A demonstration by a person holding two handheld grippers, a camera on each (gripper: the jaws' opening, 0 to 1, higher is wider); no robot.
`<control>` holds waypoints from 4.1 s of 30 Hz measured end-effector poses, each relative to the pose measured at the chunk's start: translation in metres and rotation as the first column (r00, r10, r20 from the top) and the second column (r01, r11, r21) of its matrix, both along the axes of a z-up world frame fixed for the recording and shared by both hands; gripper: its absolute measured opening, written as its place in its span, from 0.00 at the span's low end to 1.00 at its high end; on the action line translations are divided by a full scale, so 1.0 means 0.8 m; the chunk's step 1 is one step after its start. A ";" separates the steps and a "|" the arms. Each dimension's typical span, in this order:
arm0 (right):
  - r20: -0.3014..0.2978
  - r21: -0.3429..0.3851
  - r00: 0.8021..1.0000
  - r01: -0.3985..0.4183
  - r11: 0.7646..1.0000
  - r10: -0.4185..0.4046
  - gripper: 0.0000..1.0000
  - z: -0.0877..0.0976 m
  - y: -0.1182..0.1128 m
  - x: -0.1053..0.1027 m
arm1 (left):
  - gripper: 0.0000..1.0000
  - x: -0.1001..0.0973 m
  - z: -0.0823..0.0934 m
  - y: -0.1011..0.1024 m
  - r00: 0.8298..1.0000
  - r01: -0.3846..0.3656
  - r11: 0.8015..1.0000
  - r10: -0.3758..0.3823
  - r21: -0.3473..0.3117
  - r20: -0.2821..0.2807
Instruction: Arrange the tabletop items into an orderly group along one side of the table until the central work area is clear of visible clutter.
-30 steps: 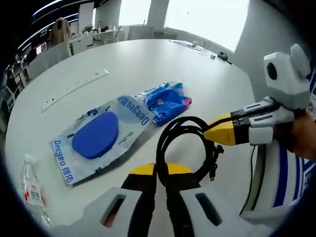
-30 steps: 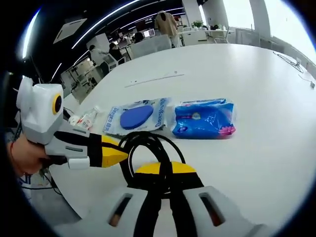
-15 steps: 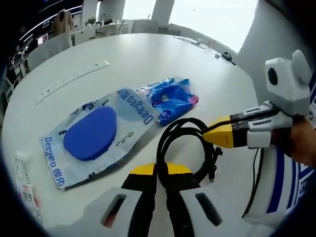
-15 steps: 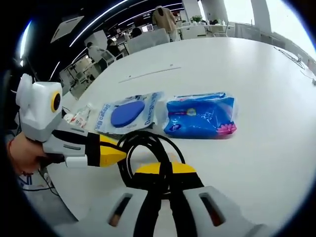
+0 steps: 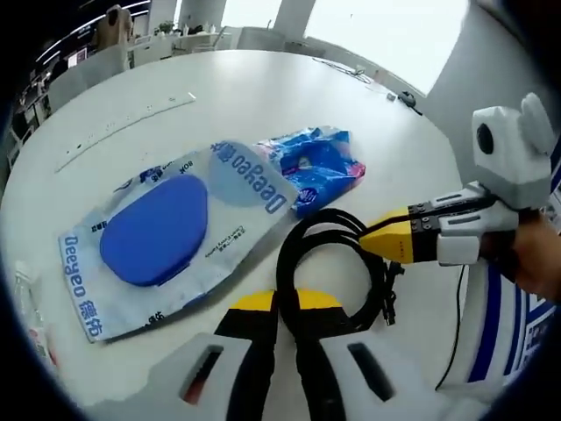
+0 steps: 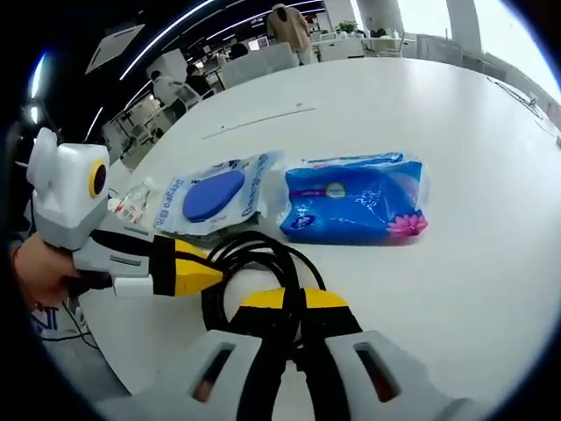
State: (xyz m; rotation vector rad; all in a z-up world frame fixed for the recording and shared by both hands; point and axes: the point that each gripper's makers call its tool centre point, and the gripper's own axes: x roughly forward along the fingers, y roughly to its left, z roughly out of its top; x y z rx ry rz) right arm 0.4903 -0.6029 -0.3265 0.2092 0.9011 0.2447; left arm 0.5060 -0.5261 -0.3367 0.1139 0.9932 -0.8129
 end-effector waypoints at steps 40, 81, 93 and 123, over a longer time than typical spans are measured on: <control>0.037 -0.050 0.999 -0.028 0.998 0.030 0.17 0.002 -0.008 -0.003 | 0.26 -0.002 0.005 0.006 0.999 0.003 0.999 -0.001 -0.046 0.037; 0.093 -0.025 0.994 -0.051 0.998 0.053 0.45 0.043 0.004 -0.015 | 0.61 -0.026 0.053 0.032 0.997 0.022 0.996 -0.015 -0.090 0.076; 0.138 0.016 0.989 -0.058 0.998 0.055 0.52 0.071 0.015 -0.013 | 0.72 -0.030 0.077 0.048 0.995 0.014 0.993 -0.003 -0.115 0.097; 0.215 0.057 0.962 -0.184 0.981 0.168 0.55 0.125 0.097 -0.005 | 0.77 -0.049 0.137 0.147 0.980 -0.095 0.984 0.119 -0.149 0.159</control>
